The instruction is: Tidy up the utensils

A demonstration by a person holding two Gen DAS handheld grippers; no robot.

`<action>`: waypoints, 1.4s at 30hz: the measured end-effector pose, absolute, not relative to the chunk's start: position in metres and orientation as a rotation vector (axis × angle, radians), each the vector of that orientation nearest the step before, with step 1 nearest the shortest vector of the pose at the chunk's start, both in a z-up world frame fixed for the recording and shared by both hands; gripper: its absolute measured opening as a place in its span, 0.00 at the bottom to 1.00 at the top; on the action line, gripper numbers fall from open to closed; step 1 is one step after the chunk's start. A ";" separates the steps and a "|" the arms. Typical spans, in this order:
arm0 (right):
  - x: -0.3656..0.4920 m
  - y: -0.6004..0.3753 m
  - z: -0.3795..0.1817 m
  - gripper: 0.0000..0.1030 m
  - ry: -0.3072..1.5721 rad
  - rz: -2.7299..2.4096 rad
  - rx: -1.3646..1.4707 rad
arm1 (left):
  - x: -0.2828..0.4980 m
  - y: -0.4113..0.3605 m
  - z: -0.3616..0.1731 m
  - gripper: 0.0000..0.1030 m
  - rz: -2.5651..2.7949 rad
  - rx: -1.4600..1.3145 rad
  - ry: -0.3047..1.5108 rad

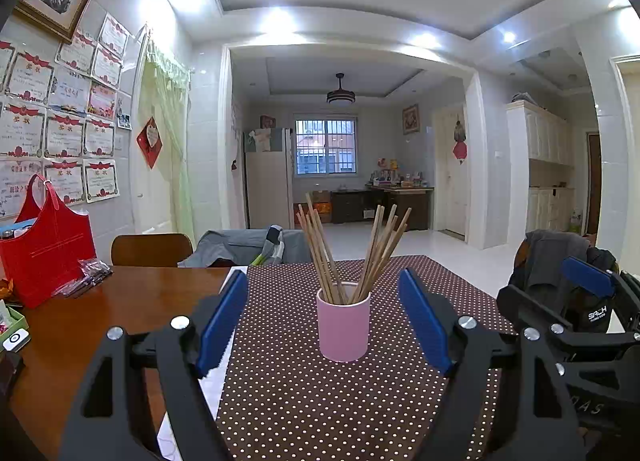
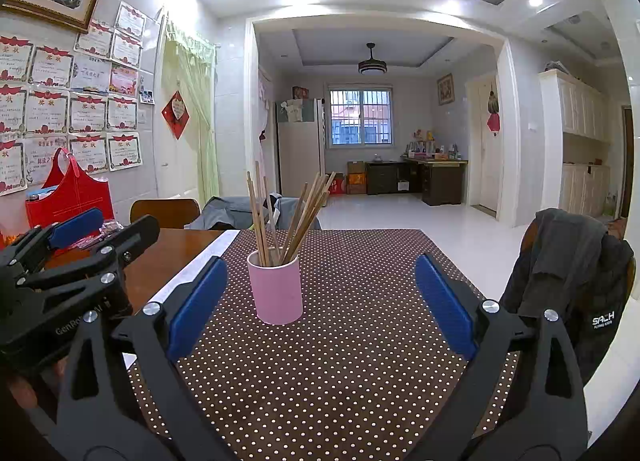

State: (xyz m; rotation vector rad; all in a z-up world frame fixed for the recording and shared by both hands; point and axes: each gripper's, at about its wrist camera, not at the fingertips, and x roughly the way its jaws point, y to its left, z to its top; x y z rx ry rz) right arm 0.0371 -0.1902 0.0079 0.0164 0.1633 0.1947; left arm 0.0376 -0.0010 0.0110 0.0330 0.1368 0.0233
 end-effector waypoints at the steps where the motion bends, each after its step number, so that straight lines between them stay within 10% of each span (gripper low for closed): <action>1: 0.038 -0.191 0.008 0.90 0.165 0.194 0.017 | 0.038 -0.001 0.011 0.74 0.023 0.033 0.138; 42: 0.040 -0.190 0.002 0.90 0.177 0.193 0.026 | 0.038 0.000 0.008 0.74 0.029 0.041 0.146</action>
